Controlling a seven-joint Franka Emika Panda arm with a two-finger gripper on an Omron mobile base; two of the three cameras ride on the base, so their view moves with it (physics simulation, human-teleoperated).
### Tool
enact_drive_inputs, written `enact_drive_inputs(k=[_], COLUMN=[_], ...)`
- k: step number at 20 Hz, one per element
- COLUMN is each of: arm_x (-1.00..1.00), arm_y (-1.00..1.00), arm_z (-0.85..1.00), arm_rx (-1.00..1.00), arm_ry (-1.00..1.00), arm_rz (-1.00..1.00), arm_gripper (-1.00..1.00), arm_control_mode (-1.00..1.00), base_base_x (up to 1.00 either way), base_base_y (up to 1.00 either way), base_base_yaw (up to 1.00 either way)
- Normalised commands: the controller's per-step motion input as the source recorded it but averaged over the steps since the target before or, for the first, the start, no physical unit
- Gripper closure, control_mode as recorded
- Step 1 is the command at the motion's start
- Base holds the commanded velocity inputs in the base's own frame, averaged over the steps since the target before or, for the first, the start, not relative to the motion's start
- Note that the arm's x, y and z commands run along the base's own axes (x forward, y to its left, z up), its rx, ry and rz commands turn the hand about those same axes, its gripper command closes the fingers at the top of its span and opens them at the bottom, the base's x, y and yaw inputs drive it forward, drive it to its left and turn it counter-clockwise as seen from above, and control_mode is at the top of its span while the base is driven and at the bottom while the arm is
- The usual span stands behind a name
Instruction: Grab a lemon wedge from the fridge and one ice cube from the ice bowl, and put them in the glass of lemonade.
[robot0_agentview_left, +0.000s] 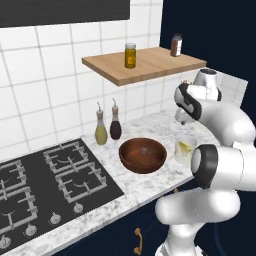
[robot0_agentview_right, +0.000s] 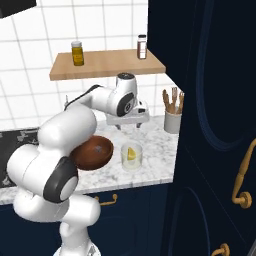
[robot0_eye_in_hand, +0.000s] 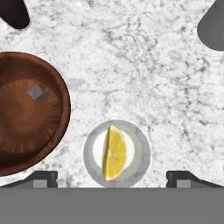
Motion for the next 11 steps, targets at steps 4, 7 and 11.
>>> enact_drive_inputs(k=[4, 7, 11], arm_x=[-0.21, -0.77, -1.00], arm_y=[0.27, 0.25, 0.19], arm_z=[0.44, 0.30, 0.27], arm_rx=[0.00, 0.02, 0.00], arm_ry=[-0.16, -0.06, 0.00], arm_rz=[0.05, 0.05, 0.05], arm_gripper=[-1.00, -1.00, -1.00], arm_control_mode=[-1.00, -1.00, -1.00], base_base_x=[0.00, 0.00, 0.00], base_base_y=[0.00, 0.00, 0.00], base_base_yaw=[0.00, 0.00, 0.00])
